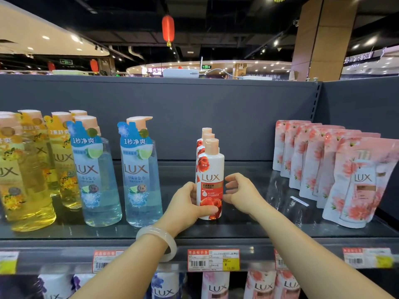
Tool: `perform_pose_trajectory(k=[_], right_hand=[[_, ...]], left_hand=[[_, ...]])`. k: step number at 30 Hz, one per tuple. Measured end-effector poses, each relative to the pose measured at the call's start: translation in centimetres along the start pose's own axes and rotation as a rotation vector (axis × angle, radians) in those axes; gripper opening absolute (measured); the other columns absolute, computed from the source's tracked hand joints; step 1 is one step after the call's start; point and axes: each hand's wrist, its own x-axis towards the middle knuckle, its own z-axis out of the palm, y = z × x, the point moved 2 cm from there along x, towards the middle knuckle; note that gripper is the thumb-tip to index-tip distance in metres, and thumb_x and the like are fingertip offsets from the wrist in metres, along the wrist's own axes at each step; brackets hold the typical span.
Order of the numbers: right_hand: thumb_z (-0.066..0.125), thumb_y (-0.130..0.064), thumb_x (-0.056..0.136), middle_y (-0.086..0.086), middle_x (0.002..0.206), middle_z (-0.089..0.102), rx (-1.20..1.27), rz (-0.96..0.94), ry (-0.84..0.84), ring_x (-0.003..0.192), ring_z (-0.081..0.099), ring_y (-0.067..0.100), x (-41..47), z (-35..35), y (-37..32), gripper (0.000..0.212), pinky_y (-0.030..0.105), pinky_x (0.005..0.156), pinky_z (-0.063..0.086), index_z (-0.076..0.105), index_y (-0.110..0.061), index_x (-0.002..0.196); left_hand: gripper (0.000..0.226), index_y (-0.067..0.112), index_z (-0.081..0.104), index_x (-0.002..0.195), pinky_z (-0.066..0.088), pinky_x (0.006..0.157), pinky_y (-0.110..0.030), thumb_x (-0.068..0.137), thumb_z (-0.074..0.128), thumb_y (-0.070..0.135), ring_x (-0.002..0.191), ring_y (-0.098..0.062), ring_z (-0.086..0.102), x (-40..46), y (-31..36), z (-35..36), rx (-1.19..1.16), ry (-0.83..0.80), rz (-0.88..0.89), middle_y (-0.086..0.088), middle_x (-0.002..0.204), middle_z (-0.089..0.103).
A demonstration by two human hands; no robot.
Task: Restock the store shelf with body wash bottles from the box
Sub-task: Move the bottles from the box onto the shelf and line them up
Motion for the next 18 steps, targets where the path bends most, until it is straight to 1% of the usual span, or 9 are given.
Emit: perform_pose_trajectory(k=[3,5,6,10,12,15,18], right_hand=[[0.067,-0.009,0.084,0.007,0.128,0.052,0.008,0.009,0.004,0.11,0.055,0.02,-0.2,-0.3,0.0,0.052,0.021,0.068,0.048,0.042,-0.015,0.13],[0.067,-0.008,0.084,0.007,0.128,0.052,0.014,0.009,0.007,0.104,0.054,0.017,-0.4,-0.4,0.1,0.052,0.016,0.061,0.044,0.043,-0.015,0.13],[0.067,-0.008,0.084,0.007,0.128,0.053,0.017,0.005,0.006,0.103,0.053,0.016,-0.5,-0.4,0.1,0.052,0.016,0.062,0.044,0.043,-0.015,0.13],[0.067,-0.008,0.084,0.006,0.129,0.053,0.016,0.007,-0.001,0.112,0.055,0.02,-1.1,-0.6,0.2,0.052,0.025,0.08,0.047,0.043,-0.015,0.13],[0.067,-0.008,0.085,0.006,0.129,0.053,0.009,0.006,-0.001,0.113,0.055,0.02,-1.3,-0.6,0.1,0.052,0.026,0.082,0.047,0.043,-0.015,0.13],[0.067,-0.008,0.084,0.006,0.128,0.053,-0.004,-0.007,-0.003,0.113,0.055,0.019,-1.7,-0.9,0.0,0.053,0.027,0.085,0.046,0.043,-0.015,0.131],[0.065,-0.008,0.085,0.005,0.128,0.053,-0.006,-0.026,0.031,0.114,0.054,0.019,-2.5,-1.1,-0.1,0.05,0.03,0.089,0.047,0.044,-0.016,0.13]], left_hand=[[0.049,0.028,0.044,0.111,0.048,0.094,-0.035,0.075,0.076,0.024,0.098,-0.007,0.057,0.0,0.3,0.1,0.016,0.001,-0.005,0.011,0.108,0.058],[0.049,0.028,0.044,0.111,0.047,0.094,-0.035,0.075,0.076,0.025,0.098,-0.007,0.056,-0.1,0.4,0.0,0.036,0.003,-0.007,0.01,0.109,0.057],[0.049,0.028,0.044,0.111,0.047,0.095,-0.036,0.075,0.076,0.025,0.1,-0.008,0.056,-0.1,0.4,0.0,0.042,0.005,-0.009,0.008,0.112,0.058],[0.053,0.021,0.049,0.118,0.048,0.098,-0.039,0.074,0.077,0.023,0.108,-0.015,0.06,-0.5,0.7,0.0,0.05,0.023,-0.023,0.001,0.121,0.062],[0.055,0.02,0.049,0.12,0.048,0.099,-0.041,0.073,0.077,0.024,0.109,-0.016,0.06,-0.7,0.8,-0.1,0.052,0.041,-0.026,0.0,0.121,0.062],[0.058,0.022,0.047,0.12,0.048,0.097,-0.039,0.072,0.079,0.026,0.108,-0.014,0.058,-1.4,0.9,-0.3,0.064,0.089,-0.025,0.0,0.122,0.06],[0.066,0.02,0.046,0.126,0.047,0.1,-0.04,0.07,0.08,0.028,0.116,-0.016,0.055,-2.4,0.9,-0.3,0.077,0.166,-0.026,0.0,0.128,0.056]])
